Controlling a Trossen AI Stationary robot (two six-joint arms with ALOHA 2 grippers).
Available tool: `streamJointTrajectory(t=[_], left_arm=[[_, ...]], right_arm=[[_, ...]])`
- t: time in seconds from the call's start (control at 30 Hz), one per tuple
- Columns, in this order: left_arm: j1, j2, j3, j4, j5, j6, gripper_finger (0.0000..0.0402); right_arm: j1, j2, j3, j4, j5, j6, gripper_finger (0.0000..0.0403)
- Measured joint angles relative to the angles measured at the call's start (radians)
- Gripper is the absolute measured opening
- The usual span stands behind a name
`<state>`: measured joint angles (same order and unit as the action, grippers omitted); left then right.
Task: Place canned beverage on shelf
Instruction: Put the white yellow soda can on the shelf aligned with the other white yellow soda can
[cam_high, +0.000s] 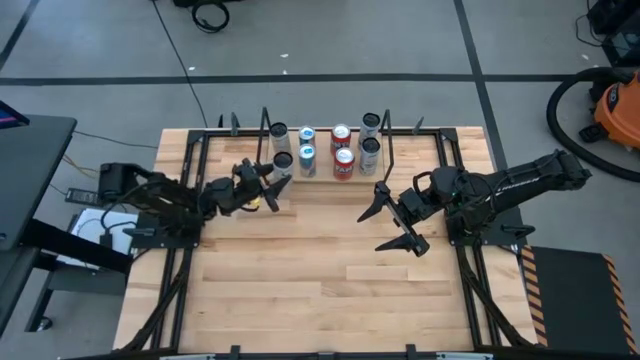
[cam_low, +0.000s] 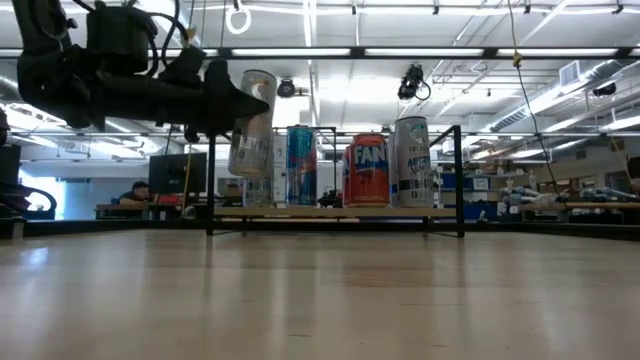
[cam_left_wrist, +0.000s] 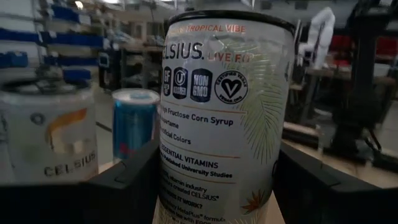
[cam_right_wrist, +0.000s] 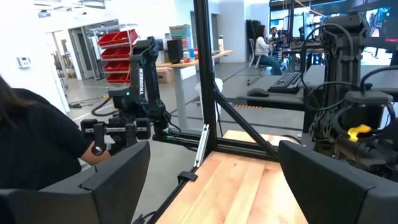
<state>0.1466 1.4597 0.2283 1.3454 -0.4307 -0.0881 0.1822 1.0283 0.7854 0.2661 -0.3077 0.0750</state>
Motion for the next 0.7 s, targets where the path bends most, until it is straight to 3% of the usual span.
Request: streamJointTrajectory(t=[0.13,0.7], left_arm=[[-0.035,0.014,0.002,0.046,-0.086,0.027,0.025],[-0.04,0.056,0.001,0.05,-0.246,-0.042,0.025]], right_arm=[[0.0,0.0,0.0,-0.001,0.0,0.006,0.0365],[0.0,0.0,0.0,0.001,0.0,-0.017,0.0365]])
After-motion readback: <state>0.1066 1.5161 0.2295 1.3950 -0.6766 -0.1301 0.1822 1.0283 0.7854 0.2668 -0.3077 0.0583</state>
